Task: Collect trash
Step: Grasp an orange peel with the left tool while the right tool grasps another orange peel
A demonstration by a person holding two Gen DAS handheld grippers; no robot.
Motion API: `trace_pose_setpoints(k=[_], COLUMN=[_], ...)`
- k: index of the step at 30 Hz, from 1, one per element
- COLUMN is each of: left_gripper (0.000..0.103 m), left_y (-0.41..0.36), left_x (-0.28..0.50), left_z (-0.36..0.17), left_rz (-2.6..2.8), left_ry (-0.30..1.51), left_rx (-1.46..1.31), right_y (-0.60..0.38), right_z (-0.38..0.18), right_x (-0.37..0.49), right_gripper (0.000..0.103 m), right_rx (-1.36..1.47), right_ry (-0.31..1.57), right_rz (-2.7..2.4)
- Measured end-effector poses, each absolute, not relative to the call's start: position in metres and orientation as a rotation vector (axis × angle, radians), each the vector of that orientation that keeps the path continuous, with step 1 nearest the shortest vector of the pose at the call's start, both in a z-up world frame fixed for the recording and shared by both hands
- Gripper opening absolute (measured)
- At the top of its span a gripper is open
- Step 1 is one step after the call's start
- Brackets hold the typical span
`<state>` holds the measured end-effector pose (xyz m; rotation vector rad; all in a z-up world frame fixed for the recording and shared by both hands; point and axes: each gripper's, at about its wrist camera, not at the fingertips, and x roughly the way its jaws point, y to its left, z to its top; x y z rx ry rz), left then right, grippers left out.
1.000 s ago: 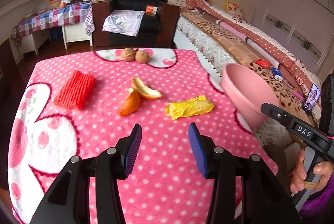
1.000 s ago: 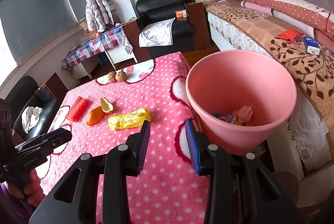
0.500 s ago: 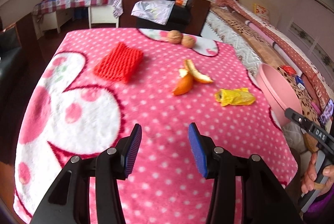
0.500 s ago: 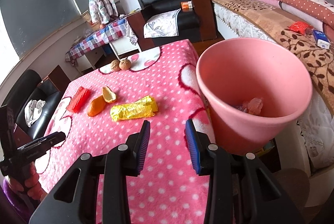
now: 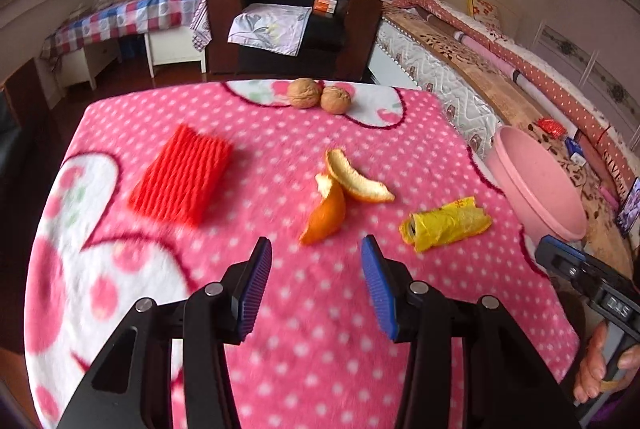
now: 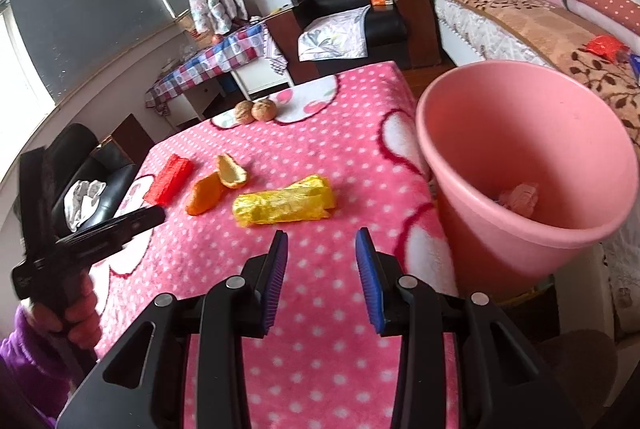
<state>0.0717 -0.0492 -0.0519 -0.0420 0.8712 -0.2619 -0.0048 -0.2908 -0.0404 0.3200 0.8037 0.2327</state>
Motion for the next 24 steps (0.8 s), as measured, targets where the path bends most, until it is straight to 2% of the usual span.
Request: trace_pose_setpoints(k=[9, 10, 11, 12, 15, 16, 24], left_gripper=[0.046, 0.042, 0.032, 0.026, 0.019, 0.01, 0.007], left_y=[-0.068, -0.068, -0.068, -0.067, -0.061, -0.058, -0.024], left_x=[0.11, 0.113, 0.114, 0.116, 0.117, 0.115, 0.093], left_z=[-0.075, -0.078, -0.08, -0.082, -0.083, -0.082, -0.069], left_rz=[-0.292, -0.297, -0.302, -0.308, -0.342, -0.351, -0.357], left_ry=[0.901, 0.905, 0.909, 0.918, 0.923, 0.921, 0.88], left_rx=[-0.008, -0.007, -0.008, -0.011, -0.043, -0.052, -0.149], right_y=[-0.262, -0.259, -0.256, -0.251, -0.239, -0.234, -0.191], right_z=[-0.033, -0.033, -0.033, -0.032, -0.033, -0.034, -0.047], right_x=[0.02, 0.023, 0.027, 0.032, 0.046, 0.05, 0.083], right_gripper=[0.036, 0.036, 0.036, 0.036, 0.036, 0.036, 0.036], right_rx=[0.272, 0.269, 0.266, 0.262, 0.244, 0.238, 0.149], right_ry=[0.805, 0.807, 0.809, 0.813, 0.828, 0.833, 0.868], right_rz=[0.298, 0.305, 0.312, 0.323, 0.347, 0.354, 0.401])
